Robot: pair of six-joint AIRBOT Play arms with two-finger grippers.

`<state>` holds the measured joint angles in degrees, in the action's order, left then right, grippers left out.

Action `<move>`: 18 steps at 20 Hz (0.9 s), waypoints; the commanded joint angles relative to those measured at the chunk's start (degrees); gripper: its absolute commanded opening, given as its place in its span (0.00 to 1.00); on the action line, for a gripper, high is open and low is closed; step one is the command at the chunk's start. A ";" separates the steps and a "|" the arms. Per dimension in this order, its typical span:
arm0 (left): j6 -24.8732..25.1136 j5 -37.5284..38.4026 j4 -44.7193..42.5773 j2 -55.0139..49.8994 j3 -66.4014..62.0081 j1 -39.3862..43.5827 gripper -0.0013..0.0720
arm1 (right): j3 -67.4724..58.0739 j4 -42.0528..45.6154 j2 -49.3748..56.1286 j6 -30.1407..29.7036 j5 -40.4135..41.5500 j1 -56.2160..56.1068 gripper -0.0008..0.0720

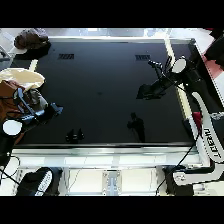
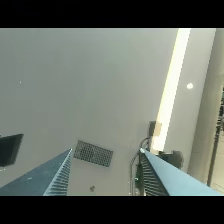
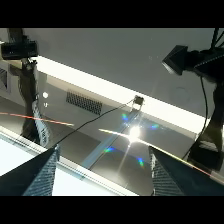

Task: Fold the shirts.

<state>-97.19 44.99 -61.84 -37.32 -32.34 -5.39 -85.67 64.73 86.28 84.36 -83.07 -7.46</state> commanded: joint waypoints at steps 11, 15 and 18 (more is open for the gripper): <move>0.00 0.00 0.00 0.00 0.02 0.04 0.71 | -0.04 0.00 -0.04 0.02 0.00 -0.07 0.86; 0.02 -0.81 -0.07 -0.28 0.04 0.02 0.71 | -0.04 0.00 -0.04 0.02 0.00 -0.07 0.86; 0.07 -7.41 -3.50 -1.14 0.02 -0.48 0.71 | -0.04 0.00 -0.04 0.02 0.35 -0.07 0.86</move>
<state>-97.19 42.76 -62.48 -37.98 -32.32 -5.52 -85.67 64.73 86.28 84.36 -83.05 -7.46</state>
